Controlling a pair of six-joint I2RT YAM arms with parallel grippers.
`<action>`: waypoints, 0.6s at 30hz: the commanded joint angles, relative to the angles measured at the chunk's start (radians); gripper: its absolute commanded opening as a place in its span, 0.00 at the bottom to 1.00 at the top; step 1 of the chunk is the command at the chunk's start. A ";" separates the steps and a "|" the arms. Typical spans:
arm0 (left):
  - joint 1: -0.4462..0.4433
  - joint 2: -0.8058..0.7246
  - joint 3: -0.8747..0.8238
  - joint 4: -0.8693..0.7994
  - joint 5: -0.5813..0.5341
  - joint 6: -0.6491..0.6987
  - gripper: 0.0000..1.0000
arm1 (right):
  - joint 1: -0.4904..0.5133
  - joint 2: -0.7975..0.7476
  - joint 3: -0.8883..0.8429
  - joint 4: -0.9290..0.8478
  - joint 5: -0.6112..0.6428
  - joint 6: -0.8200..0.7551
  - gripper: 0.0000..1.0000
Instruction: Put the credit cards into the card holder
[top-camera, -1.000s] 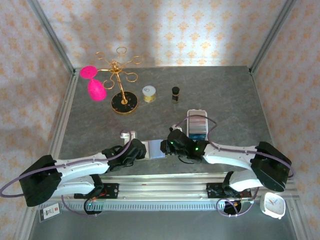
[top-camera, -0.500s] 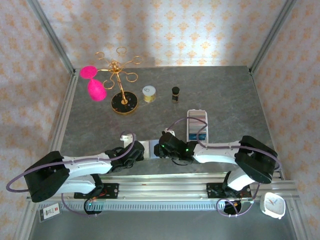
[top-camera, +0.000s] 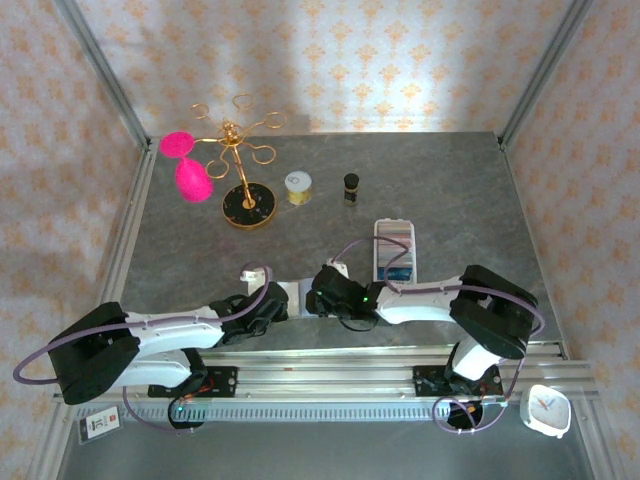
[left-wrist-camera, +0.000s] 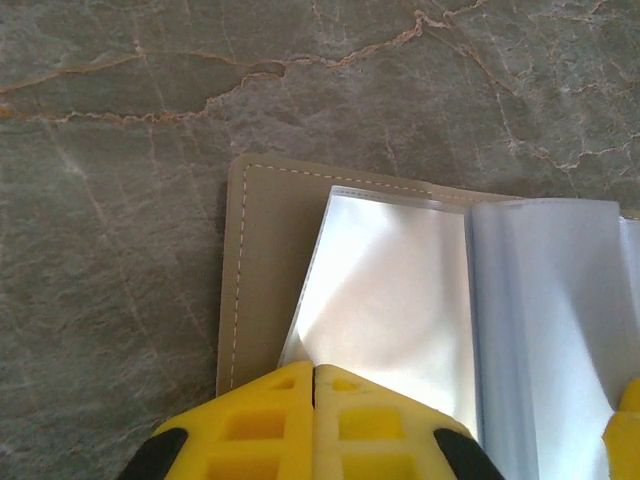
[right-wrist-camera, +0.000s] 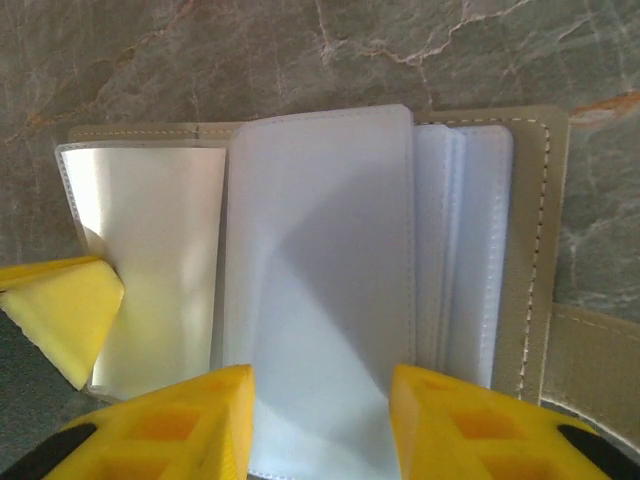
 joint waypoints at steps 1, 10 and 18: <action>0.006 0.002 -0.039 -0.040 0.025 -0.013 0.00 | 0.007 0.029 0.016 0.018 0.006 0.016 0.42; 0.006 -0.033 -0.079 -0.010 0.037 -0.037 0.00 | 0.009 0.057 0.034 0.117 -0.054 0.044 0.43; 0.005 -0.052 -0.095 0.017 0.040 -0.045 0.00 | 0.008 0.061 0.026 0.200 -0.088 0.081 0.44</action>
